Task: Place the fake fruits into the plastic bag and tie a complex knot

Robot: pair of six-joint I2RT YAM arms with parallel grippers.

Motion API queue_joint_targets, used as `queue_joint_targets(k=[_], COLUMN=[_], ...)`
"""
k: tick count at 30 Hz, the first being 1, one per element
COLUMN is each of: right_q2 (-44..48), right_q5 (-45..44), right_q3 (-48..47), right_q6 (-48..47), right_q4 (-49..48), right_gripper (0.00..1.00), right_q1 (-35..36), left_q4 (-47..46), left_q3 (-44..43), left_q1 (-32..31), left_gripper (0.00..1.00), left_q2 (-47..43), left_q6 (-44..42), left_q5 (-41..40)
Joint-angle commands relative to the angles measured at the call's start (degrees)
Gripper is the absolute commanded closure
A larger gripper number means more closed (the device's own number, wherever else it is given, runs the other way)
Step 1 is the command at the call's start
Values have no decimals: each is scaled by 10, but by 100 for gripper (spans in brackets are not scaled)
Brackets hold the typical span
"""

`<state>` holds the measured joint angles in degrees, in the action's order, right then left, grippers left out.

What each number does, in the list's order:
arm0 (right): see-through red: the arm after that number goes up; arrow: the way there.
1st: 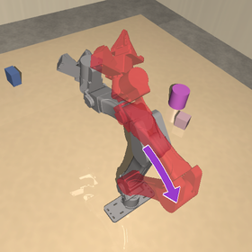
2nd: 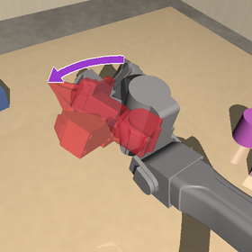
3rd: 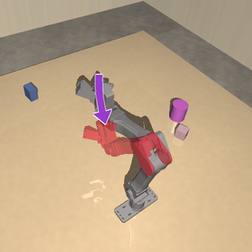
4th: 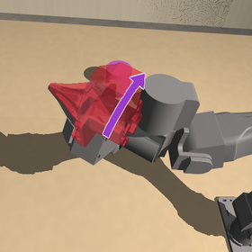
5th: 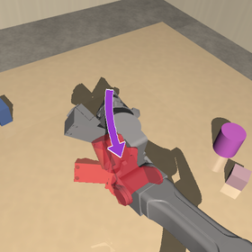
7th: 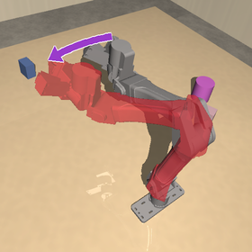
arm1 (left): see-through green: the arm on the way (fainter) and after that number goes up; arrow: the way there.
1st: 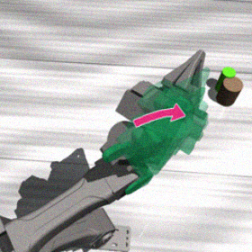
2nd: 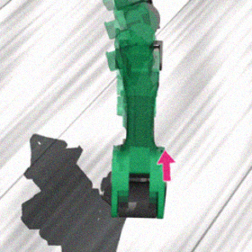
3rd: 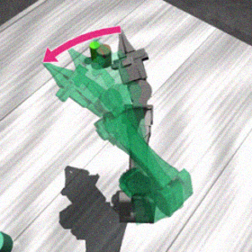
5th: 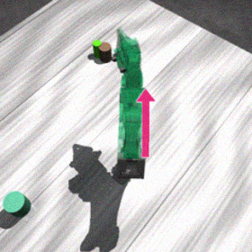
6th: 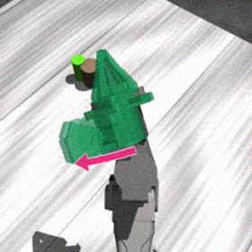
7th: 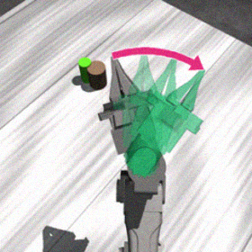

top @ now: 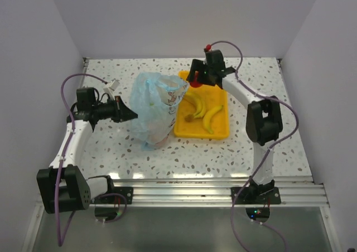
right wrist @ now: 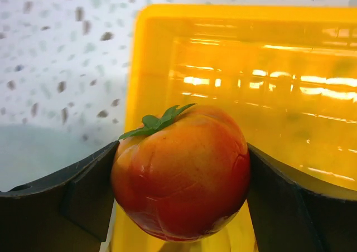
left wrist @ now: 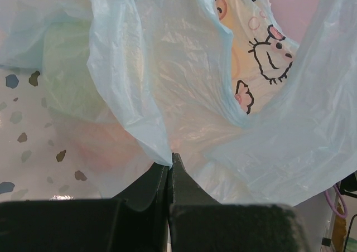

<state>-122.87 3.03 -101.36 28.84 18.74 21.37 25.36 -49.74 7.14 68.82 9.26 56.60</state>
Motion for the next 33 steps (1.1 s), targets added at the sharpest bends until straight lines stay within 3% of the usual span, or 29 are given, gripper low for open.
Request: queue_joint_targets(k=[1, 6, 13, 17, 20, 33], right_q2=[173, 293, 339, 353, 332, 236], right_q5=[68, 134, 216, 175, 155, 48], right_q3=[4, 50, 80, 103, 83, -9], right_q6=[-93, -143, -164, -192, -203, -180], right_q4=[9, 66, 114, 106, 118, 65], right_gripper=[61, 75, 85, 87, 89, 89], right_q1=[2, 4, 62, 146, 169, 188], left_q4=[-8, -24, -15, -13, -19, -22], left_q3=[-3, 11, -2, 1, 9, 10], left_q1=[5, 6, 6, 5, 6, 5], left_gripper=[100, 100, 100, 100, 100, 100], left_q2=[-14, -26, -27, -36, -44, -41], left_q6=[0, 8, 7, 3, 6, 6], left_q5=[5, 6, 10, 6, 6, 12])
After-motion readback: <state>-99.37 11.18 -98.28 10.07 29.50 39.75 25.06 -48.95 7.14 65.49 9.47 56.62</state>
